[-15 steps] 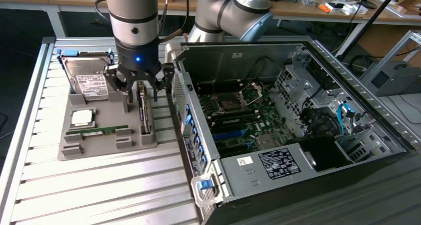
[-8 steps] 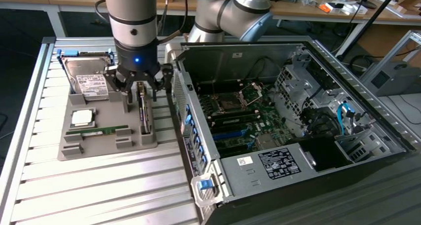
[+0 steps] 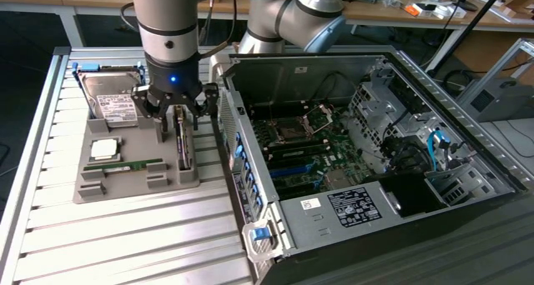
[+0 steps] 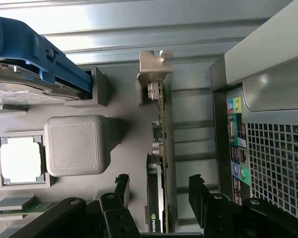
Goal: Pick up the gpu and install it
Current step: 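Pick up the gpu and move the gpu toward the slot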
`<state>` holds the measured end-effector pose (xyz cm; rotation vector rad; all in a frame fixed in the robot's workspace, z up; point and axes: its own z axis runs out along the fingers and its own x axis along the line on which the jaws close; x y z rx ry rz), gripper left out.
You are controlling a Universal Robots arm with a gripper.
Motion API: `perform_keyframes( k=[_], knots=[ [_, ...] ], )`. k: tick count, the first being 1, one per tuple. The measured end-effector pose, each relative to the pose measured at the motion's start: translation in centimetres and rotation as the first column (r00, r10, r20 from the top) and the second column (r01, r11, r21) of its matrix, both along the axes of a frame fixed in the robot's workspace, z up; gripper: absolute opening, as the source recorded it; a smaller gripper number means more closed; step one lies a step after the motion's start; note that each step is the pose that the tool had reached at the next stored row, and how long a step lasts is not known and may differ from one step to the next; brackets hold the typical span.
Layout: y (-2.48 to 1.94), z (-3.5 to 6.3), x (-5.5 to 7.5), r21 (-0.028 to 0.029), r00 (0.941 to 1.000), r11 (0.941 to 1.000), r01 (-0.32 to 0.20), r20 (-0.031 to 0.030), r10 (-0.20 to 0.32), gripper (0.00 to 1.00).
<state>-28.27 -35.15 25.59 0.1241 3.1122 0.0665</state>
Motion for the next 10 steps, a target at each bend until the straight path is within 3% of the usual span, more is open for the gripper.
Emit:
perform_keyframes(
  k=[10],
  knots=[
    [0.01,-1.07,-0.08,0.0,1.0,1.0,0.001,0.0001,-0.001,0.6]
  ],
)
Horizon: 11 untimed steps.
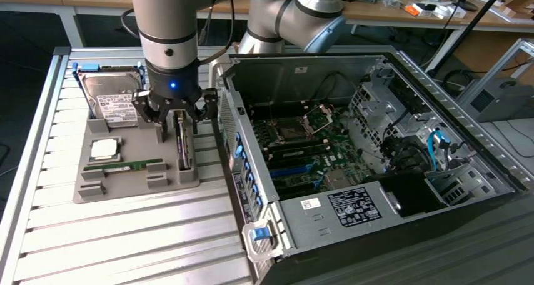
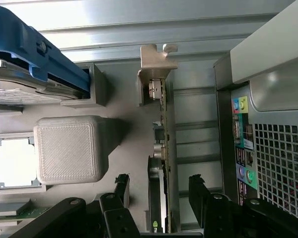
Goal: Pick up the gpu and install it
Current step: 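Pick up the gpu and move the gpu toward the slot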
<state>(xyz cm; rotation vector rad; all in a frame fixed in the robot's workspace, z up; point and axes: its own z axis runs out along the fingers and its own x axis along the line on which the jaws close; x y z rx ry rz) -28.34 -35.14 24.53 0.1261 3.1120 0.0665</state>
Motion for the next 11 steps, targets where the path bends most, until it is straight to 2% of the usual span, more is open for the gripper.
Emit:
perform_keyframes(
  k=[8,9,10,11],
  knots=[
    [0.0,-0.11,0.0,0.0,1.0,1.0,0.0,-0.0001,0.0,0.6],
    [0.0,-0.11,0.0,0.0,1.0,1.0,0.0,-0.0001,0.0,0.58],
    [0.0,-0.11,0.0,0.0,1.0,1.0,0.0,-0.0001,0.0,0.52],
    [0.0,-0.11,0.0,0.0,1.0,1.0,0.0,-0.0001,0.0,0.52]
  ],
)
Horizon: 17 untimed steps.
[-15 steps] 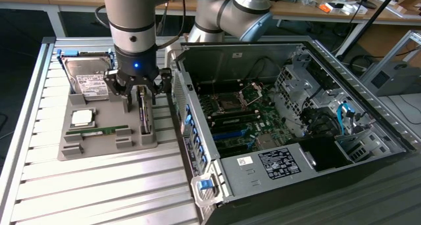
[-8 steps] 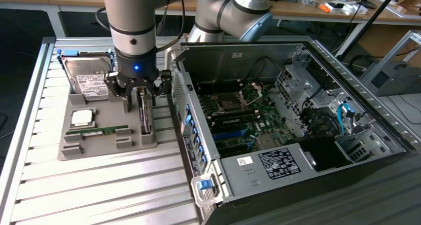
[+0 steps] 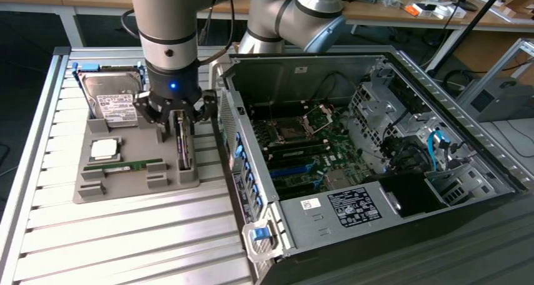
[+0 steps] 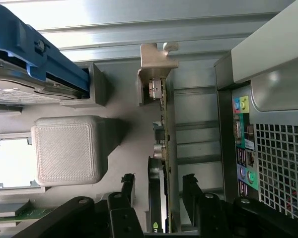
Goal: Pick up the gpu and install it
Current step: 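Pick up the gpu and move the gpu toward the slot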
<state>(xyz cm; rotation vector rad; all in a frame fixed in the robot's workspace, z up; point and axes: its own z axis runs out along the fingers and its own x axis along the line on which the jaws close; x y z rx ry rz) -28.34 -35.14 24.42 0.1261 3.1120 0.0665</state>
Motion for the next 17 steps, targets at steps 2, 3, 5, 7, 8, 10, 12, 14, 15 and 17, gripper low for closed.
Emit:
perform_keyframes(
  k=[2,3,5,7,8,10,12,14,15,17],
  knots=[
    [0.0,0.0,0.0,0.0,1.0,1.0,0.0,-0.0001,0.0,0.4],
    [0.0,0.0,0.0,0.0,1.0,1.0,0.0,0.0,0.0,0.4],
    [0.0,0.0,0.0,0.0,1.0,1.0,0.0,-0.0001,0.0,0.28],
    [0.0,0.0,0.0,0.0,1.0,1.0,0.0,-0.0001,0.0,0.27],
    [0.0,0.0,0.0,0.0,1.0,1.0,0.0,-0.0001,0.0,0.27],
    [0.0,0.0,0.0,0.0,1.0,1.0,0.0,-0.0001,0.0,0.27],
    [0.0,0.0,0.0,0.0,1.0,1.0,0.0,-0.0001,0.0,0.27],
    [0.0,0.0,0.0,0.0,1.0,1.0,0.0,0.0,0.0,0.27],
    [0.0,0.0,0.0,-0.0002,1.0,1.0,0.0,0.0,0.0,0.27],
    [0.0,0.0,0.0,-0.0004,1.0,1.0,0.0,0.0001,0.0,0.27]
  ],
)
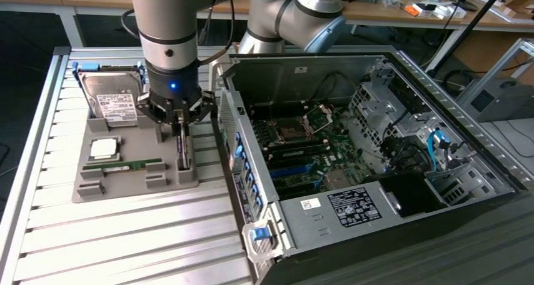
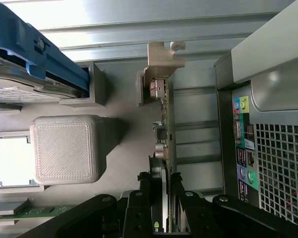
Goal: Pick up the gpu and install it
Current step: 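Pick up the gpu and move the gpu toward the slot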
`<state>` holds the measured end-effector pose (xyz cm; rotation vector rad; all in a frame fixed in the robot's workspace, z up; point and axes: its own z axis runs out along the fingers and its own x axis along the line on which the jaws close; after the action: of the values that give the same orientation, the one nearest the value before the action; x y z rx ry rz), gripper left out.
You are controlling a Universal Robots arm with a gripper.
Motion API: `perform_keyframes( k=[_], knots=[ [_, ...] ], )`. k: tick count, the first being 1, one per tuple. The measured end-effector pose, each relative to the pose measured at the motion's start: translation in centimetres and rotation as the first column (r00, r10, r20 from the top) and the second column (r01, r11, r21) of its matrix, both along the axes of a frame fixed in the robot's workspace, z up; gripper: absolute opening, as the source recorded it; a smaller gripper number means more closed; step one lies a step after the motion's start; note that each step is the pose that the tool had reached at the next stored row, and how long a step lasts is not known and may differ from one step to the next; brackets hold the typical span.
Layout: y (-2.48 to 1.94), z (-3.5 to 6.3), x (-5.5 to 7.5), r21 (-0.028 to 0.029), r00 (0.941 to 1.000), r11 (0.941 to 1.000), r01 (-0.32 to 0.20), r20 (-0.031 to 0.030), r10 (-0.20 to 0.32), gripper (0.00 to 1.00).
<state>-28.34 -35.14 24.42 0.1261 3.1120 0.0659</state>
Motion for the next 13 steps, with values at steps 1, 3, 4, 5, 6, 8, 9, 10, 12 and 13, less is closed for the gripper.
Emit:
perform_keyframes(
  k=[1,3,4,5,6,8,9,10,12,13],
  knots=[
    [0.0,0.01,0.0,0.0,1.0,1.0,0.0,0.0001,0.0,0.27],
    [0.0,0.03,0.0,0.0001,1.0,1.0,0.0,0.0001,0.0,0.27],
    [0.0,0.05,0.0,0.0,1.0,1.0,0.0,-0.0001,0.0,0.27],
    [0.0,0.05,0.0,0.0,1.0,1.0,0.0,0.0,0.0,0.27],
    [0.0,0.05,0.0,0.0,1.0,1.0,0.0,0.0,0.0,0.27],
    [0.0,0.07,0.0,-0.0001,1.0,1.0,0.0,-0.0001,0.0,0.27],
    [0.0,0.07,0.0,-0.0001,1.0,1.0,0.0,0.0,0.0,0.27],
    [0.0,0.1,0.0,-0.0001,1.0,1.0,0.0,-0.0001,0.0,0.27],
    [0.0,0.15,0.0,-0.0001,1.0,1.0,0.0,-0.0001,0.0,0.27],
    [0.0,0.16,0.0,-0.0001,1.0,1.0,0.0,0.0,0.0,0.27]
  ],
)
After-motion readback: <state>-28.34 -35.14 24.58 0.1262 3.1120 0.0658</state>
